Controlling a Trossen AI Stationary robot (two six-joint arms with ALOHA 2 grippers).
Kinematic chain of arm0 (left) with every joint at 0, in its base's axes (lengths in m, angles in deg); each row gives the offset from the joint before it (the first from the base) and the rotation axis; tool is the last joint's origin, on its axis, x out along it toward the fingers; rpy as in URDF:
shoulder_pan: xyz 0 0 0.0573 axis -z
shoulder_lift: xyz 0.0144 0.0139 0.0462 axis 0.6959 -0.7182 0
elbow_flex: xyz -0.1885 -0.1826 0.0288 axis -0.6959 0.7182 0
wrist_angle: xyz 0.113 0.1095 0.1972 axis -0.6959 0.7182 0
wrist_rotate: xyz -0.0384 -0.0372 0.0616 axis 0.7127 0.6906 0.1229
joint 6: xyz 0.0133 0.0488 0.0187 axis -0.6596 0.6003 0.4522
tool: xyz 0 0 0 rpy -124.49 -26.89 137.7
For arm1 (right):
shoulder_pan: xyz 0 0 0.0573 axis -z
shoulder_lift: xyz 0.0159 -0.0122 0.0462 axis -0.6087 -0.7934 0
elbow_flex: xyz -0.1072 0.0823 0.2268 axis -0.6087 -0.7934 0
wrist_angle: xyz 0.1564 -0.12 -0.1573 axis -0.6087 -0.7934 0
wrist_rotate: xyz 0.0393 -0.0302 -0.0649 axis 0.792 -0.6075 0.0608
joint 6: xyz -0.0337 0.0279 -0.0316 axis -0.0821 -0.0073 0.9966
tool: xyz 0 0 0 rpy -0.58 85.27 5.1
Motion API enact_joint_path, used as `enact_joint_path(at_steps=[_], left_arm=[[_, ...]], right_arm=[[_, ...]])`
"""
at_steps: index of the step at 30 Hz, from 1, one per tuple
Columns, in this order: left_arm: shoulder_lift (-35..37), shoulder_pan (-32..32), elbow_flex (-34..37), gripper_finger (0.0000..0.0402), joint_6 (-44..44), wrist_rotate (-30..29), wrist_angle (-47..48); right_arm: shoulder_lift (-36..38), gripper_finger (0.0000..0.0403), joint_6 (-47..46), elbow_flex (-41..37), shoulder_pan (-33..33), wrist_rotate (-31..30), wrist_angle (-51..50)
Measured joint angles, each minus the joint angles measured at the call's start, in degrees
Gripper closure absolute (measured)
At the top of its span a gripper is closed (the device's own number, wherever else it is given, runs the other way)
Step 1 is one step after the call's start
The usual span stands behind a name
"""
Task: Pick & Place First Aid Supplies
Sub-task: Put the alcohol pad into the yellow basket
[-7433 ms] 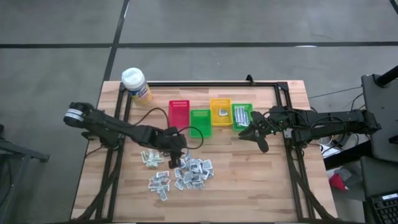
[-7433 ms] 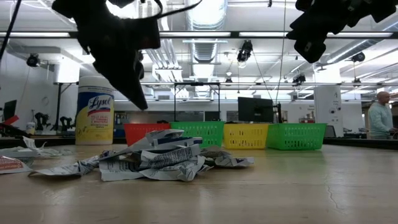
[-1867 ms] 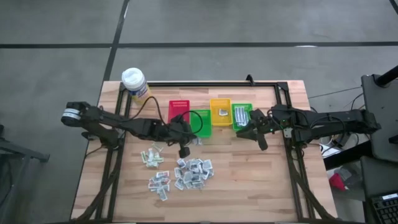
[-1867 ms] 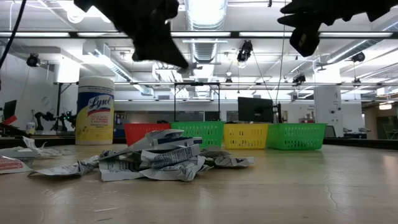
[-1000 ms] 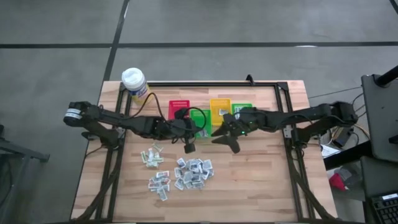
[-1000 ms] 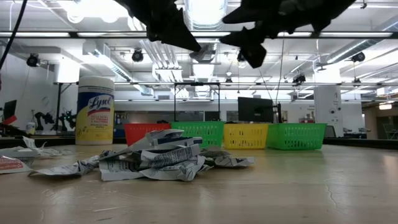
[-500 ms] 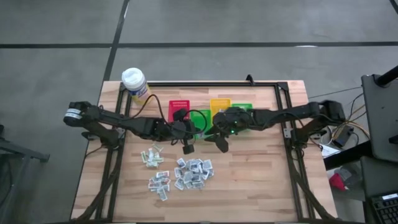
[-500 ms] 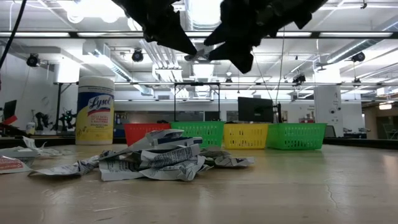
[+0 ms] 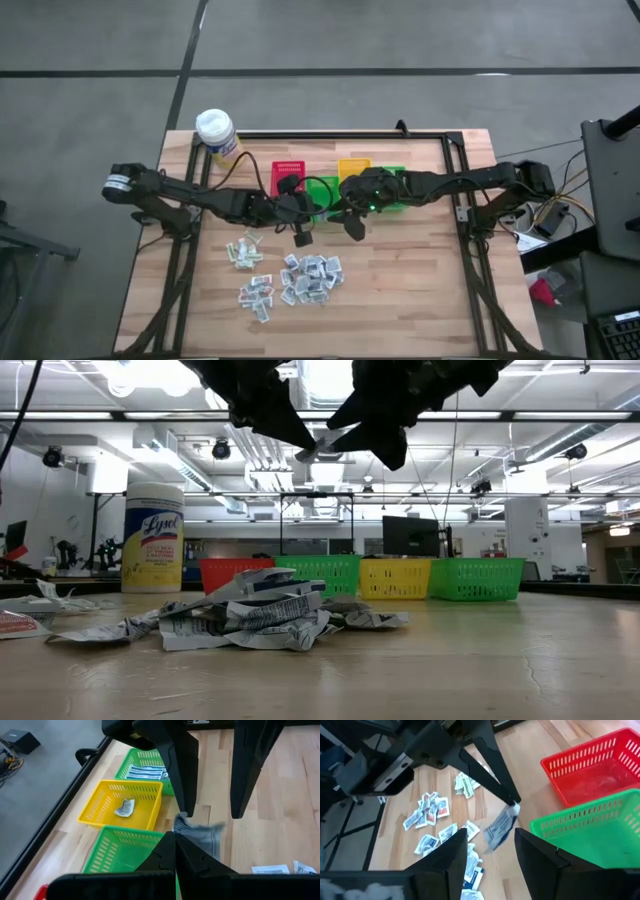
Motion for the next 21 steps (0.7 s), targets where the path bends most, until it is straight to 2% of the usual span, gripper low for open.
enact_joint_path(at_steps=[9, 21], left_arm=[[0.00, 0.20, 0.00, 0.0401, -0.02, -0.13, -0.96], [0.02, 0.44, 0.00, 0.0401, -0.02, -0.55, -0.94]], right_arm=[[0.00, 0.0236, -3.05, -0.66, 0.13, 0.04, -0.29], [0.00, 0.0201, -6.87, -0.47, 0.55, 0.15, 0.05]])
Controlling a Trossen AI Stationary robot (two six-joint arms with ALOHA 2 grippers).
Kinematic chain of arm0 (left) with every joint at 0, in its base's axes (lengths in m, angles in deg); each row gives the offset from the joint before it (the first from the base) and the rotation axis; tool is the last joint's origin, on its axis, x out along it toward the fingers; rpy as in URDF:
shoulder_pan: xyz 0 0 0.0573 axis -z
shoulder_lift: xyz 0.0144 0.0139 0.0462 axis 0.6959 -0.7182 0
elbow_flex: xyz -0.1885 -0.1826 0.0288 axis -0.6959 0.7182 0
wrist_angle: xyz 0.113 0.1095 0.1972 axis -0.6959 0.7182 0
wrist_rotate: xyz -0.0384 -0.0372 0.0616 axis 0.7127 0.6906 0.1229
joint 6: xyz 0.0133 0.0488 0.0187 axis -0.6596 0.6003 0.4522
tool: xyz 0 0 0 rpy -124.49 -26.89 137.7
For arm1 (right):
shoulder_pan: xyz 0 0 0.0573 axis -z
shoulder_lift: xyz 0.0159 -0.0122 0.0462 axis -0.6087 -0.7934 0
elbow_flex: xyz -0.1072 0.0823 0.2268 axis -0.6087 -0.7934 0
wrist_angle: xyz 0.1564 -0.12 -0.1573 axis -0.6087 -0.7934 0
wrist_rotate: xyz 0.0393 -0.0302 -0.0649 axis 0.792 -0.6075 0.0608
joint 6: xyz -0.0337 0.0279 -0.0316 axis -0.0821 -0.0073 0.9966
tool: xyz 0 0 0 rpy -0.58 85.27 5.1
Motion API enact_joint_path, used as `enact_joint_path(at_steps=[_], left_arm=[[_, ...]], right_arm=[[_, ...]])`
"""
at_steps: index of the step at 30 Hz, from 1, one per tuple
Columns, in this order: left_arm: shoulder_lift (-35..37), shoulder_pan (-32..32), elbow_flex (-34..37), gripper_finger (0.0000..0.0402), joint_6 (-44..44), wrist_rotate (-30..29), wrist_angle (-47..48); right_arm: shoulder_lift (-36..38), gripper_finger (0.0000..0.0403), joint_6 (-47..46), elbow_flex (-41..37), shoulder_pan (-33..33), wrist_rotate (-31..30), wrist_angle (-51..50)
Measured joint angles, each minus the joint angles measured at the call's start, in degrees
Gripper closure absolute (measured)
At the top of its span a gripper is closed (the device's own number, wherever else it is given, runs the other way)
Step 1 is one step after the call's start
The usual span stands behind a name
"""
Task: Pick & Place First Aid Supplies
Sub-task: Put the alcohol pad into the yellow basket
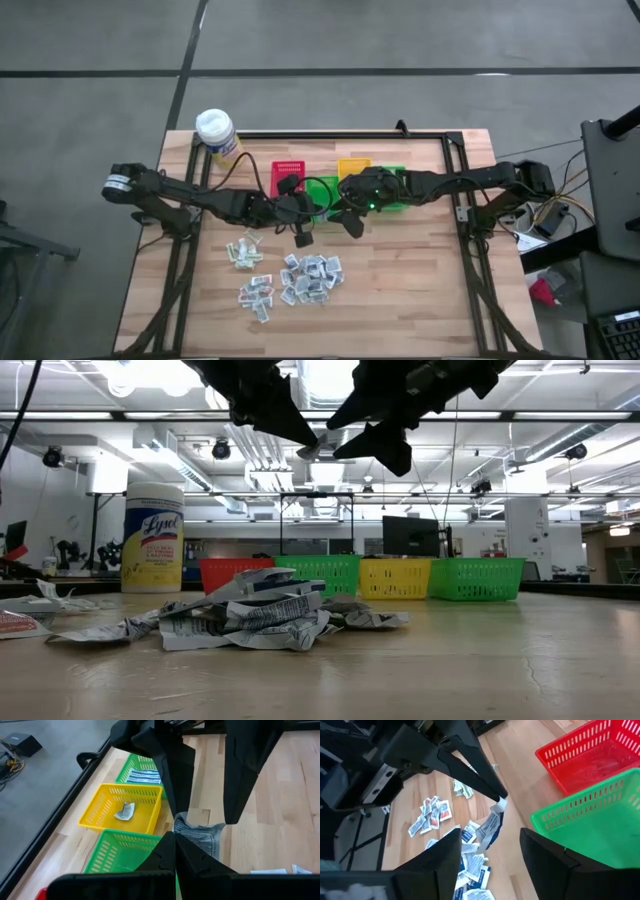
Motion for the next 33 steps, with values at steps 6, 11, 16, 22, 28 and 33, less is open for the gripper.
enact_joint_path(at_steps=[6, 11, 16, 22, 28, 33], left_arm=[[0.00, 0.02, 0.00, 0.0401, 0.00, 0.00, 0.00], [0.00, 0.10, 0.00, 0.0401, -0.23, 0.00, 0.00], [0.00, 0.32, 0.00, 0.0401, -1.16, 0.00, -0.82], [0.00, 0.37, 0.00, 0.0401, -1.56, 0.00, -1.10], [0.00, 0.37, 0.00, 0.0401, -2.64, 0.01, -1.45], [0.00, 0.38, 0.00, 0.0401, -2.73, 0.00, -4.32]], right_arm=[[-0.02, 0.0192, -2.67, -0.02, 0.00, 1.10, 1.55], [-0.02, 0.0190, -3.29, -0.22, -0.02, 1.36, 1.46], [-0.02, 0.0190, -3.46, -0.26, -0.02, 1.09, 1.46], [-0.02, 0.0190, -3.48, -0.28, -0.03, 1.03, 3.79], [-0.02, 0.0193, -3.48, -0.28, -0.04, 0.88, 4.36], [-0.04, 0.0193, -3.68, -0.59, 0.10, 0.84, 4.24]])
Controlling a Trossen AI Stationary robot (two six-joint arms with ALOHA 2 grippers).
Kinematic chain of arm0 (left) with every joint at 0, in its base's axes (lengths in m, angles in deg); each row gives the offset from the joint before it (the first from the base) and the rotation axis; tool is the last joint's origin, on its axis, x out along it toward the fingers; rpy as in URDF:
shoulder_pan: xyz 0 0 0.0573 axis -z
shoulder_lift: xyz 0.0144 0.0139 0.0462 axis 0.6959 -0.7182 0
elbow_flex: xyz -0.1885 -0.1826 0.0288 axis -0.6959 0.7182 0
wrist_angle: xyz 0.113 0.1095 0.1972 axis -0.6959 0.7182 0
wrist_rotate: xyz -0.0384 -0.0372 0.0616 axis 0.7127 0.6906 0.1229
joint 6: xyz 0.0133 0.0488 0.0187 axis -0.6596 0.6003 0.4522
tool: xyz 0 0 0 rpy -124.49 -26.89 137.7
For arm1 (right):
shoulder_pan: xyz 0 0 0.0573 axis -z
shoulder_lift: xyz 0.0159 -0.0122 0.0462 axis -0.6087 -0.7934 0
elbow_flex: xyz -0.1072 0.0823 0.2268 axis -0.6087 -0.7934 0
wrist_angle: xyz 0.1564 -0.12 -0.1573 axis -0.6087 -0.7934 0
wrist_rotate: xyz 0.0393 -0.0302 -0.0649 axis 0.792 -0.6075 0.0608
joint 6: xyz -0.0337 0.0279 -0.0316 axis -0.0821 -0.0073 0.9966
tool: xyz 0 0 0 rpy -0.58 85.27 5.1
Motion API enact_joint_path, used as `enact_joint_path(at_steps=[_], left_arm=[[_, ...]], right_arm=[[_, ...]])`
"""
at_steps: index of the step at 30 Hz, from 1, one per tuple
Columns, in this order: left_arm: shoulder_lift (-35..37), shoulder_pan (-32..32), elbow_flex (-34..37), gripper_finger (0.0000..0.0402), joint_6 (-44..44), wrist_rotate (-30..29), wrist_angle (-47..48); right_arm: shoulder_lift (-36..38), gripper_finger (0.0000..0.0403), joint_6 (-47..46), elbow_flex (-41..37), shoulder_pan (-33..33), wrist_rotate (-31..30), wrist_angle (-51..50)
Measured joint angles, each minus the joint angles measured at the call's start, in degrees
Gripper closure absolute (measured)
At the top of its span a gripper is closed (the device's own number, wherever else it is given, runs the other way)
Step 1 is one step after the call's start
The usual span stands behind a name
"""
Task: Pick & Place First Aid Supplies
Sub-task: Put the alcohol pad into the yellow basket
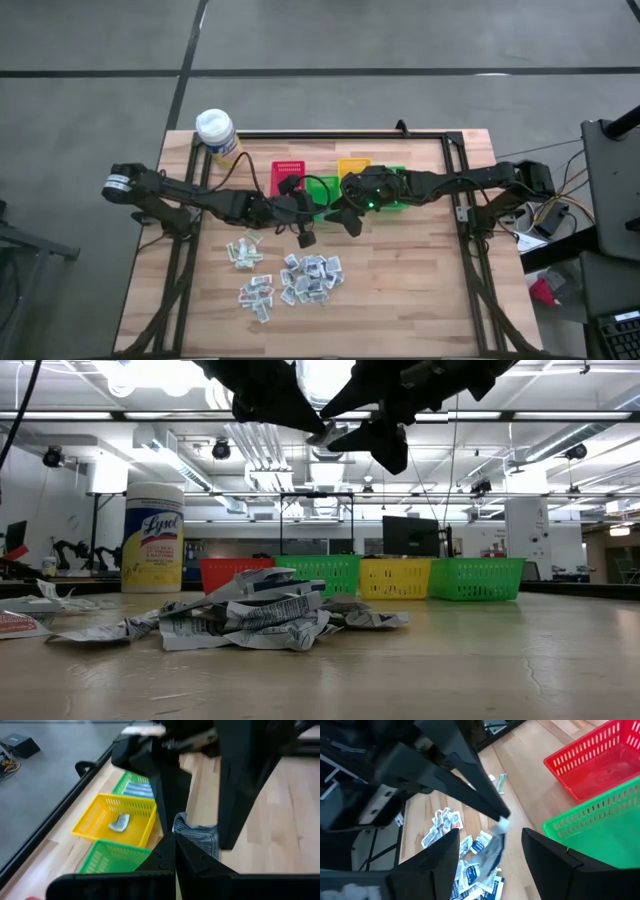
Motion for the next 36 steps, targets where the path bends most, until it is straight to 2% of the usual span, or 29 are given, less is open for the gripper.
enact_joint_path(at_steps=[6, 11, 25, 36], left_arm=[[0.00, 0.01, -0.02, 0.0401, -0.06, 0.02, -0.17], [0.00, 0.01, -0.02, 0.0401, -0.29, 0.02, -0.17], [0.00, 0.01, -0.02, 0.0402, -1.90, 0.02, -0.17], [0.00, 0.01, -0.02, 0.0401, -2.40, 0.73, -0.17]], right_arm=[[0.00, 0.0206, 0.00, 0.00, 0.10, -0.84, -0.43], [0.00, 0.0235, 0.04, 0.00, 0.12, -0.87, -0.54], [0.00, 0.0385, 2.98, 0.00, 0.12, -0.91, -0.86], [0.00, 0.0394, 3.42, -0.01, 0.12, -0.89, -2.63]])
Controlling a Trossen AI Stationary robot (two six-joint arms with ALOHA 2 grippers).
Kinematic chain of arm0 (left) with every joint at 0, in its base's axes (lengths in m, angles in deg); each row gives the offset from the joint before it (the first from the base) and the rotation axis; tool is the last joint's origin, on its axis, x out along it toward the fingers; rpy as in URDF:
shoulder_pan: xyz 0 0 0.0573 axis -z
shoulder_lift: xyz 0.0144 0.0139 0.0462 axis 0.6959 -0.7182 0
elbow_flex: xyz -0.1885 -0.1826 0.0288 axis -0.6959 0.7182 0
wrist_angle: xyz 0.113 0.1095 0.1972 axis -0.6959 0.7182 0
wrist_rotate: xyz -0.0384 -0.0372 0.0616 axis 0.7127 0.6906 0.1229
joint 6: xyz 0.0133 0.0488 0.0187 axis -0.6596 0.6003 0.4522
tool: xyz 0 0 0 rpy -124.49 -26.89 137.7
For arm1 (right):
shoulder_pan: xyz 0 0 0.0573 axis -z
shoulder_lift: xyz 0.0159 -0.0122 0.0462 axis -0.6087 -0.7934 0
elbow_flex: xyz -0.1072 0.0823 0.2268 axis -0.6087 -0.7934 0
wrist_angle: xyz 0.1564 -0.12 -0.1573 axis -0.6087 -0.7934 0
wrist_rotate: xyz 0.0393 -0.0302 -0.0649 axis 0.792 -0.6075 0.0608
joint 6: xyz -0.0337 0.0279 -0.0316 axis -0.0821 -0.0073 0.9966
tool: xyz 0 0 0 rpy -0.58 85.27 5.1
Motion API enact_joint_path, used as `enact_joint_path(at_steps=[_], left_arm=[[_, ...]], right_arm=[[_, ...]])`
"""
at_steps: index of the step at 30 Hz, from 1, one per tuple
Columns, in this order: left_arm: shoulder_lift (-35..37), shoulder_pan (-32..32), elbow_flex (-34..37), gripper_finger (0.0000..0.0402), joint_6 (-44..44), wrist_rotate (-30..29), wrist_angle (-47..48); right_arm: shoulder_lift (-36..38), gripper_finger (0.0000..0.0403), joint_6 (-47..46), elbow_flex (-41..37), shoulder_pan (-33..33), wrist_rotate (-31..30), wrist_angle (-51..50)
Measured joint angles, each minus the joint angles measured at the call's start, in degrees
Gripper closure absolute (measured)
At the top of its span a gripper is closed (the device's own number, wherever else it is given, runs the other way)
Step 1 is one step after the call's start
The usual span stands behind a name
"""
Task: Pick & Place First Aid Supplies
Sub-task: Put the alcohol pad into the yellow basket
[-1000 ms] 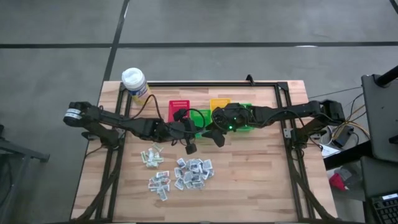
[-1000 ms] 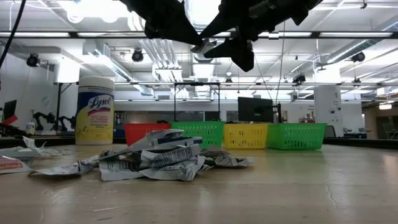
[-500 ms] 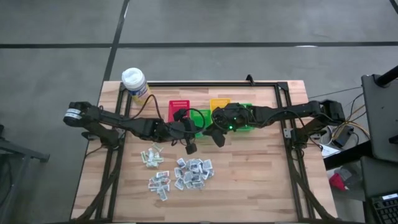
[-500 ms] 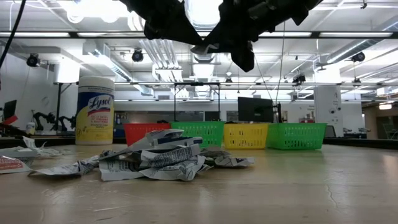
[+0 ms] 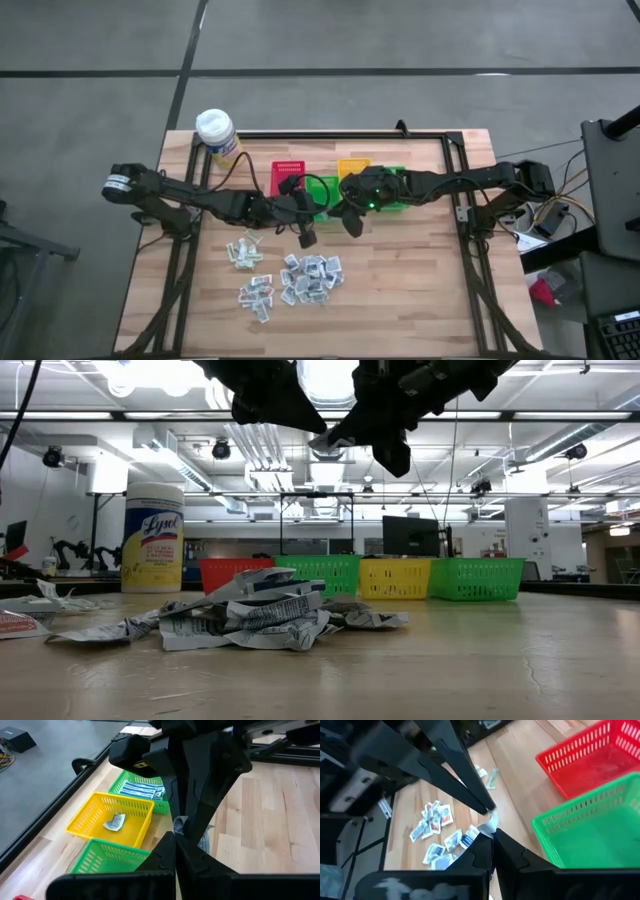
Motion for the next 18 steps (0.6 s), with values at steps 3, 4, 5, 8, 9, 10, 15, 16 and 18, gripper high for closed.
enact_joint_path(at_steps=[3, 4, 5, 8, 9, 10, 15, 16, 18], left_arm=[[0.00, 0.00, 0.00, 0.0400, 0.00, 0.10, 0.00], [0.00, 0.00, 0.00, 0.0397, 0.00, 0.10, 0.00], [0.00, 0.00, 0.00, 0.0392, 0.03, 0.08, 0.00], [0.00, 0.00, 0.00, 0.0361, 0.15, -0.86, 0.00], [0.00, 0.00, 0.00, 0.0348, 0.15, -1.34, 0.00], [0.00, 0.00, 0.00, 0.0335, 0.14, -2.09, 0.00], [0.02, -0.02, 0.00, 0.0281, 0.35, -3.53, 1.65], [0.02, -0.02, 0.00, 0.0275, 0.79, -3.52, 2.26], [0.02, -0.02, 0.00, 0.0269, 1.04, -3.53, 4.17]], right_arm=[[0.00, 0.0394, 0.00, -0.01, 0.00, 0.02, -1.04], [0.00, 0.0394, 0.01, -0.01, 0.00, 0.02, -1.24], [0.00, 0.0394, 0.02, -0.01, 0.00, 0.00, -1.63], [0.00, 0.0394, 0.11, -0.01, 0.11, -0.02, -3.03], [0.00, 0.0394, 0.25, -0.01, 0.18, -0.15, -3.71], [0.00, 0.0394, 0.29, -0.01, 0.20, -0.59, -4.42], [0.00, 0.0394, 1.00, -0.01, 0.60, -4.89, -8.57], [0.00, 0.0394, 1.37, -0.01, 0.78, -5.73, -9.42], [0.00, 0.0394, 1.96, -0.01, 1.16, -7.80, -10.94]])
